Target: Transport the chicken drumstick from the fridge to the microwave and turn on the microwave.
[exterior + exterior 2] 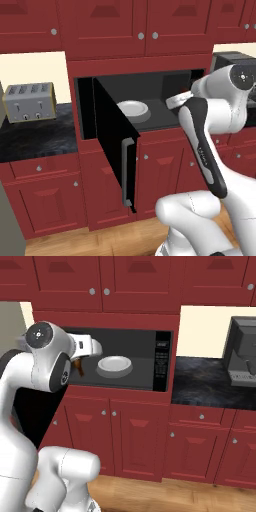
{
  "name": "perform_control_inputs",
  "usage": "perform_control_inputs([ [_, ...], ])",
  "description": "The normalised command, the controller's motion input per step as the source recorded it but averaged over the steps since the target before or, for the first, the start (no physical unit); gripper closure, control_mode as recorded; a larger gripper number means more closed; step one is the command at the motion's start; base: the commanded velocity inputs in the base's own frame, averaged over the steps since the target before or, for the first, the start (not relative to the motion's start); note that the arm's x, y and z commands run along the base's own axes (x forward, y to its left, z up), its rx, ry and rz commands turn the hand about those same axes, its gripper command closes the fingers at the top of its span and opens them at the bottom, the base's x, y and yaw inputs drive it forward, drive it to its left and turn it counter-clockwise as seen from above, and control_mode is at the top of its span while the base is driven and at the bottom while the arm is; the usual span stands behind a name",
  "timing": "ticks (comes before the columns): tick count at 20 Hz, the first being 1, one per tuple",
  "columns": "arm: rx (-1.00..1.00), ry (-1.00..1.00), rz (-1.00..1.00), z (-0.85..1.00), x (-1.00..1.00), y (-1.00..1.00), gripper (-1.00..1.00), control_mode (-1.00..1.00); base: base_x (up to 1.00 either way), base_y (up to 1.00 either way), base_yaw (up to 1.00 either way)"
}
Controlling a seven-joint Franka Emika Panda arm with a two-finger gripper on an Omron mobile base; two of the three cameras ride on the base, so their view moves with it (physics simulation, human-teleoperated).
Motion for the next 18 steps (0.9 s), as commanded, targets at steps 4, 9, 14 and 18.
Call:
perform_control_inputs([
  [4, 0.00, -0.03, 0.00, 0.00, 0.31, 0.00, 1.00, -1.00, 0.00, 0.00, 0.00],
  [9, 0.00, -0.05, 0.00, 0.00, 0.23, 0.00, 1.00, -1.00, 0.00, 0.00, 0.00],
  [14, 0.00, -0.11, 0.00, 0.00, 0.20, 0.01, 1.00, -1.00, 0.00, 0.00, 0.00],
  [18, 0.00, -0.05, 0.00, 0.00, 0.23, 0.00, 1.00, -1.00, 0.00, 0.00, 0.00],
])
